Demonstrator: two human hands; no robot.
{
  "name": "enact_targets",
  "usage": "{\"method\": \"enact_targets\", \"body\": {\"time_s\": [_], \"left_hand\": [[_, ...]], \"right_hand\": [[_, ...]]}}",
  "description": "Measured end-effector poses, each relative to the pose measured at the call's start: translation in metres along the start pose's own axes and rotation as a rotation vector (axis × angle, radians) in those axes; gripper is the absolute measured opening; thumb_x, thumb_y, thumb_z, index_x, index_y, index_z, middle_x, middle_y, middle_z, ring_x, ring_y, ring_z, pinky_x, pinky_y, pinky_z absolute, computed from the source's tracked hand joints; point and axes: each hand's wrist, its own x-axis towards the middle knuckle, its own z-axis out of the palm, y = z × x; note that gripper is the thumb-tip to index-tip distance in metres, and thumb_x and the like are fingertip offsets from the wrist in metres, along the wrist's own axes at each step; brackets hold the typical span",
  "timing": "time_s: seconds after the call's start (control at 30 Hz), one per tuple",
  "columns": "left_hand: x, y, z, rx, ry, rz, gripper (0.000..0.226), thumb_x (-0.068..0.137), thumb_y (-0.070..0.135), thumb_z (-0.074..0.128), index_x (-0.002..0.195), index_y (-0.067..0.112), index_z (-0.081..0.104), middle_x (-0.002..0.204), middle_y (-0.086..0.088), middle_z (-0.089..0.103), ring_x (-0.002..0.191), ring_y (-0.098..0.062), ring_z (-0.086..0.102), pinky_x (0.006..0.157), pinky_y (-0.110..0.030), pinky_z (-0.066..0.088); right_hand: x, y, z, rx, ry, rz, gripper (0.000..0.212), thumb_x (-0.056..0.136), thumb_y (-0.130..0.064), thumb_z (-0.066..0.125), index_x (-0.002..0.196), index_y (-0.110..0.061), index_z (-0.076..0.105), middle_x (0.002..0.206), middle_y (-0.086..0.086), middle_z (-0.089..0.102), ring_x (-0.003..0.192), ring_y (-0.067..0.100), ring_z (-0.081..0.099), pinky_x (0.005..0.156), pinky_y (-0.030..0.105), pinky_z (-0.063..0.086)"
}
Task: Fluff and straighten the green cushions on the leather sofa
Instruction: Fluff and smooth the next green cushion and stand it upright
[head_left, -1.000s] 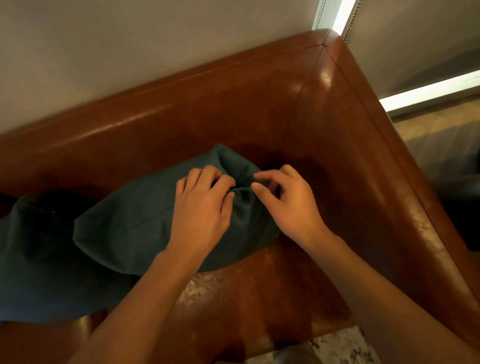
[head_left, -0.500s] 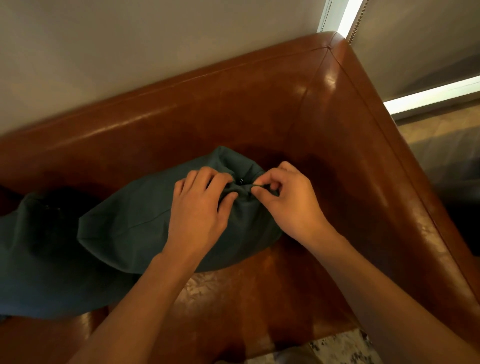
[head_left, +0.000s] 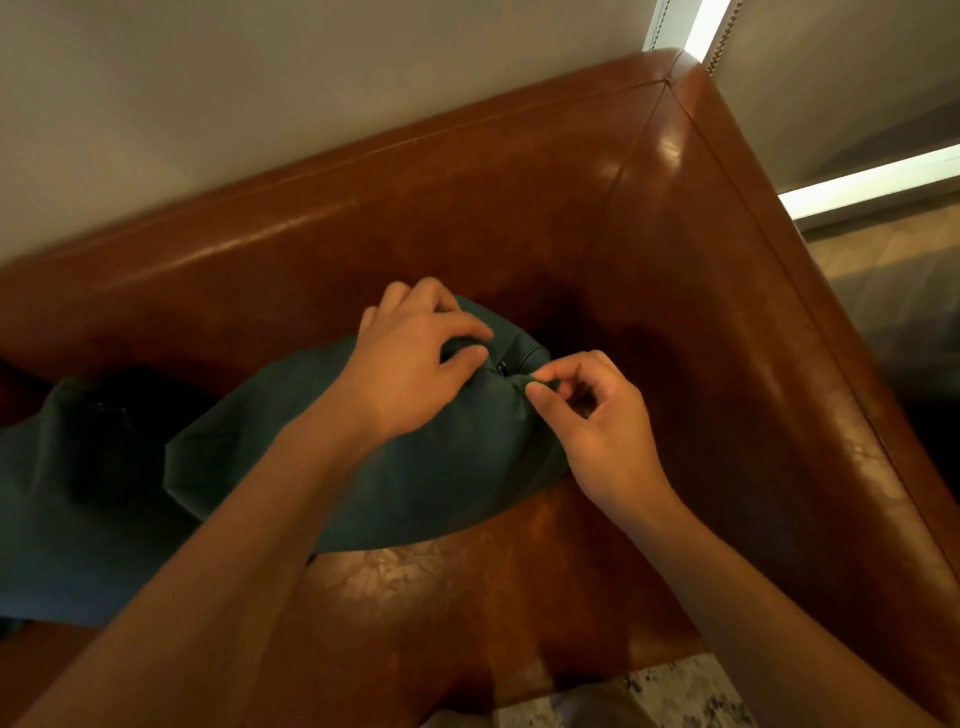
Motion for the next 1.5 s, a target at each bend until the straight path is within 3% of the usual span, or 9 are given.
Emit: {"method": "enact_targets", "body": {"time_s": [0.17, 0.3, 0.43, 0.7, 0.77, 0.87, 0.97, 1.2, 1.5], "left_hand": [[0.004, -0.001, -0.005, 0.065, -0.148, 0.017, 0.006, 0.091, 0.030, 0.061, 0.095, 0.031, 0.064, 0.104, 0.009, 0.047, 0.107, -0.016, 0.039, 0.089, -0.033, 0.027], [-0.013, -0.006, 0.008, -0.145, 0.058, 0.005, 0.008, 0.087, 0.015, 0.066, 0.089, 0.023, 0.066, 0.099, 0.007, 0.051, 0.101, -0.016, 0.047, 0.089, -0.033, 0.038], [-0.027, -0.008, 0.020, -0.487, 0.285, -0.104, 0.016, 0.086, 0.003, 0.068, 0.084, 0.019, 0.066, 0.095, 0.008, 0.054, 0.087, -0.004, 0.055, 0.077, -0.013, 0.042], [-0.049, -0.007, 0.033, -0.710, 0.477, -0.201, 0.021, 0.088, 0.004, 0.065, 0.087, 0.025, 0.066, 0.104, 0.003, 0.060, 0.100, -0.007, 0.061, 0.084, -0.012, 0.045], [-0.053, -0.006, 0.035, -0.709, 0.458, -0.195, 0.020, 0.088, 0.005, 0.065, 0.088, 0.025, 0.067, 0.105, 0.003, 0.060, 0.102, -0.007, 0.061, 0.083, -0.012, 0.046], [-0.055, -0.003, 0.036, -0.691, 0.445, -0.195, 0.016, 0.088, 0.006, 0.065, 0.088, 0.023, 0.068, 0.105, 0.004, 0.060, 0.103, -0.008, 0.060, 0.086, -0.016, 0.047], [-0.055, -0.001, 0.036, -0.690, 0.447, -0.204, 0.016, 0.088, 0.006, 0.065, 0.088, 0.021, 0.068, 0.105, 0.003, 0.060, 0.103, -0.008, 0.060, 0.086, -0.018, 0.048], [-0.058, -0.002, 0.036, -0.678, 0.480, -0.200, 0.019, 0.089, 0.006, 0.065, 0.089, 0.025, 0.067, 0.106, 0.002, 0.059, 0.102, -0.005, 0.060, 0.081, -0.013, 0.048], [-0.058, -0.002, 0.037, -0.661, 0.452, -0.189, 0.017, 0.090, 0.006, 0.064, 0.090, 0.023, 0.068, 0.107, 0.002, 0.059, 0.099, -0.004, 0.060, 0.078, -0.012, 0.047]], "right_hand": [[-0.005, 0.001, -0.003, -0.058, -0.022, -0.066, 0.010, 0.085, -0.014, 0.072, 0.084, -0.023, 0.068, 0.083, -0.006, 0.051, 0.078, 0.006, 0.053, 0.069, 0.012, 0.040], [-0.009, 0.005, -0.004, -0.074, -0.028, -0.062, 0.008, 0.085, -0.018, 0.072, 0.085, -0.024, 0.067, 0.084, -0.005, 0.052, 0.079, 0.008, 0.053, 0.068, 0.014, 0.040], [-0.012, 0.005, -0.003, -0.065, -0.029, -0.067, 0.006, 0.086, -0.019, 0.071, 0.086, -0.022, 0.067, 0.085, -0.002, 0.053, 0.079, 0.009, 0.053, 0.067, 0.016, 0.041], [-0.006, -0.005, -0.002, -0.028, -0.045, -0.070, 0.011, 0.090, -0.022, 0.067, 0.085, -0.013, 0.072, 0.085, 0.000, 0.062, 0.078, 0.007, 0.059, 0.067, 0.016, 0.044], [0.011, -0.012, -0.006, -0.118, -0.109, -0.037, 0.015, 0.091, -0.028, 0.066, 0.088, -0.017, 0.075, 0.085, -0.007, 0.069, 0.080, 0.003, 0.062, 0.070, 0.018, 0.047], [0.035, -0.027, -0.004, -0.322, -0.346, -0.031, 0.009, 0.084, -0.032, 0.073, 0.078, -0.026, 0.075, 0.060, -0.019, 0.063, 0.061, -0.006, 0.058, 0.054, 0.010, 0.039], [0.046, -0.034, 0.001, -0.496, -0.433, -0.054, 0.017, 0.085, -0.029, 0.073, 0.068, -0.028, 0.071, 0.057, -0.018, 0.060, 0.057, -0.006, 0.057, 0.051, 0.007, 0.037], [0.039, -0.033, -0.003, -0.535, -0.286, -0.036, 0.018, 0.092, -0.036, 0.064, 0.076, -0.027, 0.065, 0.061, -0.012, 0.055, 0.053, 0.001, 0.051, 0.048, 0.011, 0.032], [0.030, -0.031, -0.012, -0.246, -0.076, -0.005, 0.020, 0.094, -0.032, 0.061, 0.079, -0.020, 0.068, 0.070, 0.004, 0.064, 0.056, 0.015, 0.055, 0.048, 0.021, 0.040]]}}
